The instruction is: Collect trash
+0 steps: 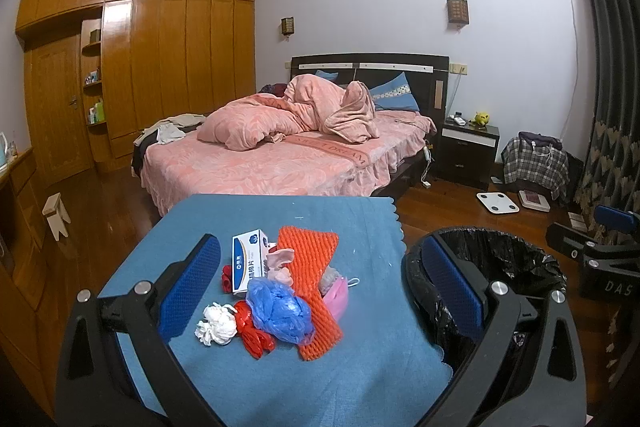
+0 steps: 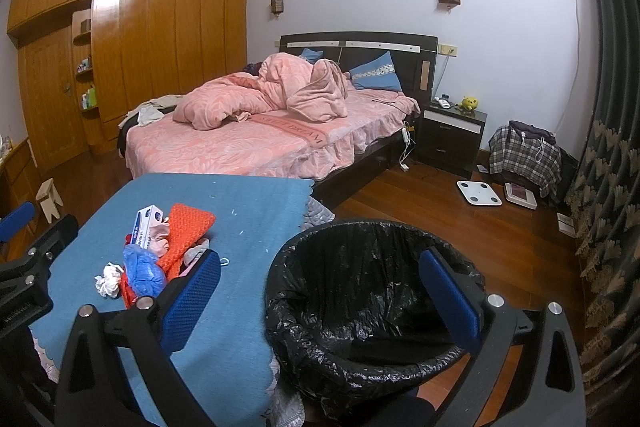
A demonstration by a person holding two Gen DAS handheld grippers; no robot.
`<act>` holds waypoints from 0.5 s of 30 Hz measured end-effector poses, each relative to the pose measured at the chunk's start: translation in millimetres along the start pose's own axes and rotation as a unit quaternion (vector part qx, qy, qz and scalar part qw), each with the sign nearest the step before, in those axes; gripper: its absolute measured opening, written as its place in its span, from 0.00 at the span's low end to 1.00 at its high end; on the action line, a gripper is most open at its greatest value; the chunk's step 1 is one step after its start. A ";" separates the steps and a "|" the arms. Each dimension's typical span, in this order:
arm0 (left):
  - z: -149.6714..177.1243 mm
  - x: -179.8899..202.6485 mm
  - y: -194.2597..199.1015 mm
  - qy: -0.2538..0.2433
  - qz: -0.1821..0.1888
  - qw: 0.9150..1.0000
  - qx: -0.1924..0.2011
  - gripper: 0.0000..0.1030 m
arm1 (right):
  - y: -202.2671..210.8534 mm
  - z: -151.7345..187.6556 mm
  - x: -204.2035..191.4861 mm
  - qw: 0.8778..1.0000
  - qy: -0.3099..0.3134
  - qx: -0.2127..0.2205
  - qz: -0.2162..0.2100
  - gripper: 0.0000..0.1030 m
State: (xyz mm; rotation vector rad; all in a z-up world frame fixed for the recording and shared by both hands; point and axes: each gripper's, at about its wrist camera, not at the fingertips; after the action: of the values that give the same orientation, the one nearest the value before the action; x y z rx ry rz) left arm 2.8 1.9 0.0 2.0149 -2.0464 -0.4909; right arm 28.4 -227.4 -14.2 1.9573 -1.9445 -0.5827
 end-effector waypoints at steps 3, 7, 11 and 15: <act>0.0 -0.1 0.1 0.000 0.000 1.000 0.000 0.95 | 0.9 0.8 -1.3 1.000 0.000 0.000 0.000 0.94; 0.1 -0.1 -0.1 0.000 -0.001 1.000 0.000 0.95 | -2.5 -1.9 2.9 1.000 0.000 0.000 0.000 0.94; -11.6 -16.4 9.8 0.002 -0.003 1.000 -0.001 0.95 | -3.2 -1.8 0.8 1.000 0.001 -0.001 0.000 0.94; -10.0 -19.5 7.8 0.005 -0.008 1.000 -0.002 0.95 | -6.0 -5.3 -1.9 1.000 0.004 -0.001 -0.003 0.94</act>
State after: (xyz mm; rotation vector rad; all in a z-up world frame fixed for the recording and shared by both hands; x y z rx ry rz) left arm 0.1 20.5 13.7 2.0286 -2.0239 -0.4857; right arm 36.3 -225.7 -12.4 1.9627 -1.9330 -0.5767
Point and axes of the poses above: each gripper's, at about its wrist camera, not at the fingertips, and y roughly against the way its jaws point, x to its right, z to its underside, and after that the axes turned 3 degrees about -y, right-handed
